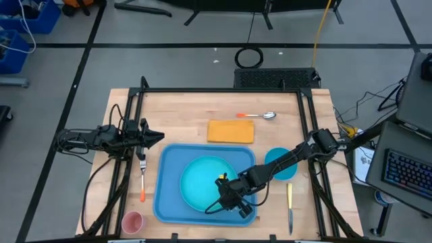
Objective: Set up tray
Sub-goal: Put the blue plate on the blue serving tray, then put the blue bowl on the blue plate
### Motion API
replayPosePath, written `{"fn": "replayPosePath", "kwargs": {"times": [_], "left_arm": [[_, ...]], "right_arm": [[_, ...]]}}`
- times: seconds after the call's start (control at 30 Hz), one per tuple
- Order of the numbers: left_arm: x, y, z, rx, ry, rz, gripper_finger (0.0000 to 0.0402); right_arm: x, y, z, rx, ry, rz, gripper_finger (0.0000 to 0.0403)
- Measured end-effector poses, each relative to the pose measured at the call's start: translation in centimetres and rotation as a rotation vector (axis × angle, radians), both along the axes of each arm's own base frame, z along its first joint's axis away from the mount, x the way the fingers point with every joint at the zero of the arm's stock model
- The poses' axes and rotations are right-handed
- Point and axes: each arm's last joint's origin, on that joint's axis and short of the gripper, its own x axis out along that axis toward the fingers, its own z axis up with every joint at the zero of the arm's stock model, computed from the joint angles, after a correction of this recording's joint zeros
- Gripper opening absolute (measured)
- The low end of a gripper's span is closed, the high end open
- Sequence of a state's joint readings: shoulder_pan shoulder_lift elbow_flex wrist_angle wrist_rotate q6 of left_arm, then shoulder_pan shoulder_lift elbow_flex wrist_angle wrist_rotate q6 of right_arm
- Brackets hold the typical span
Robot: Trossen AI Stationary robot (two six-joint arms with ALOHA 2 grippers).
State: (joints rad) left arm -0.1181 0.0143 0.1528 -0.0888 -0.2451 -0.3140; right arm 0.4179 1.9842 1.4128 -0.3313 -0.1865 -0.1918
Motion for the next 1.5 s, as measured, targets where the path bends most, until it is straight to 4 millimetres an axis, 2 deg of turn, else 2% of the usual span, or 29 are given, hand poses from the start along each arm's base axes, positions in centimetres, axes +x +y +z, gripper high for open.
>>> {"fn": "replayPosePath", "kwargs": {"times": [0.2,0.47,0.7,1.17,1.3,1.5], "left_arm": [[0.0,0.0,0.0,0.002,-0.002,0.0,0.0051],[0.0,0.0,0.0,0.004,-0.002,0.0,0.0051],[0.0,0.0,0.0,0.004,-0.002,0.001,0.0051],[0.0,0.0,0.0,0.004,-0.002,0.001,0.0051],[0.0,0.0,0.0,0.004,-0.001,0.001,0.0051],[0.0,0.0,0.0,0.004,0.006,0.001,0.0051]], "right_arm": [[0.0,-0.1,-0.2,0.03,0.014,-0.001,0.0004],[-0.4,-0.2,-1.1,0.08,0.055,-0.017,0.0044],[-0.2,-0.3,-1.0,0.094,0.027,0.003,0.0072],[-0.3,-0.2,-0.2,0.085,-0.011,0.025,0.008],[-0.8,-0.3,0.9,0.088,-0.009,0.023,0.008],[-2.3,-0.7,4.5,0.086,-0.05,0.001,0.008]]}}
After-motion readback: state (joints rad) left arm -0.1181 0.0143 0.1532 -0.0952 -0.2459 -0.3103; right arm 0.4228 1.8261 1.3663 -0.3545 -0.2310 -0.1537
